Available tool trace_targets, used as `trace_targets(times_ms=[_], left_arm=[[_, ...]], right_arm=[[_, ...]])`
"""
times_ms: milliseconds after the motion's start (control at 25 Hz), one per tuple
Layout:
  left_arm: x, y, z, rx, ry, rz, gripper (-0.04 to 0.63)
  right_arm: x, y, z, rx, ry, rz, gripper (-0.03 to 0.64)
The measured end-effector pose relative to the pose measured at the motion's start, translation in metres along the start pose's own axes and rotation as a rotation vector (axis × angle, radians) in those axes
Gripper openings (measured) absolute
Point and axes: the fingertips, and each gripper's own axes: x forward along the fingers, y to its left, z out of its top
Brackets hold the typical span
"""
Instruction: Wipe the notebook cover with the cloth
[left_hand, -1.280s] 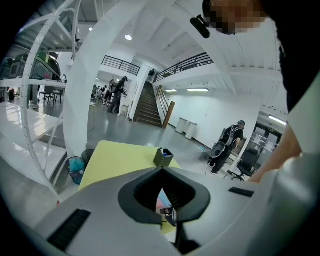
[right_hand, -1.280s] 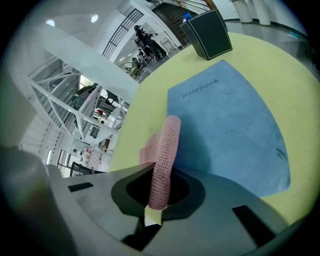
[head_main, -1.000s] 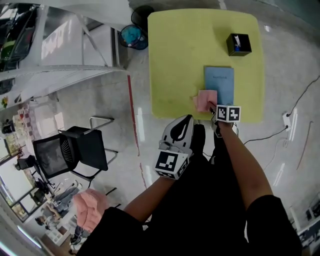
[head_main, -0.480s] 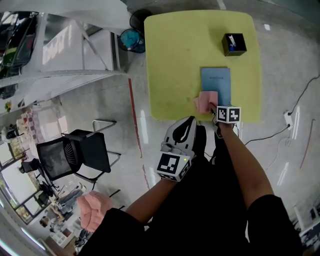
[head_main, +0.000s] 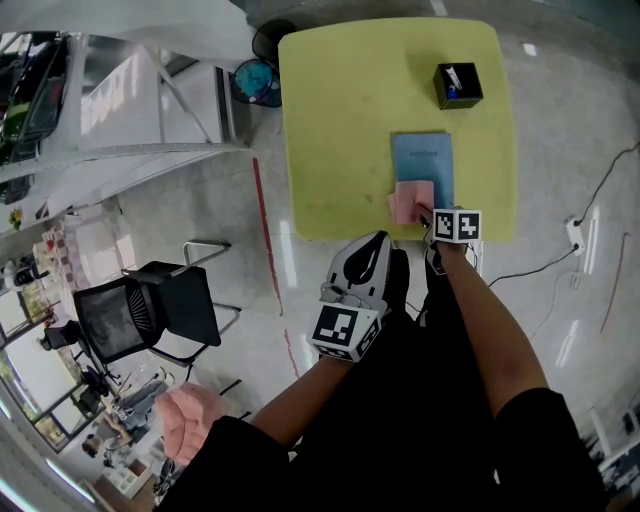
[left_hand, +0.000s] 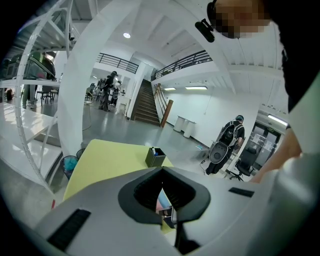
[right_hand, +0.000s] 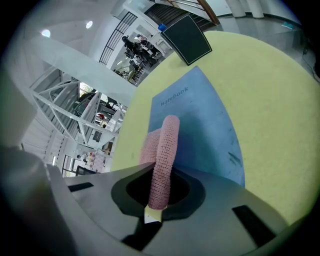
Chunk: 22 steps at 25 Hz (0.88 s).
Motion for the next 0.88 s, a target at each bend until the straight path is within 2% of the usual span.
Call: trace_targets(times_ms=[880], left_arm=[[0.024, -0.043, -0.001, 0.025, 0.027, -0.021, 0.006]], right_arm=[[-0.027, -0.031, 0.006, 0.027, -0.001, 0.01, 0.035]])
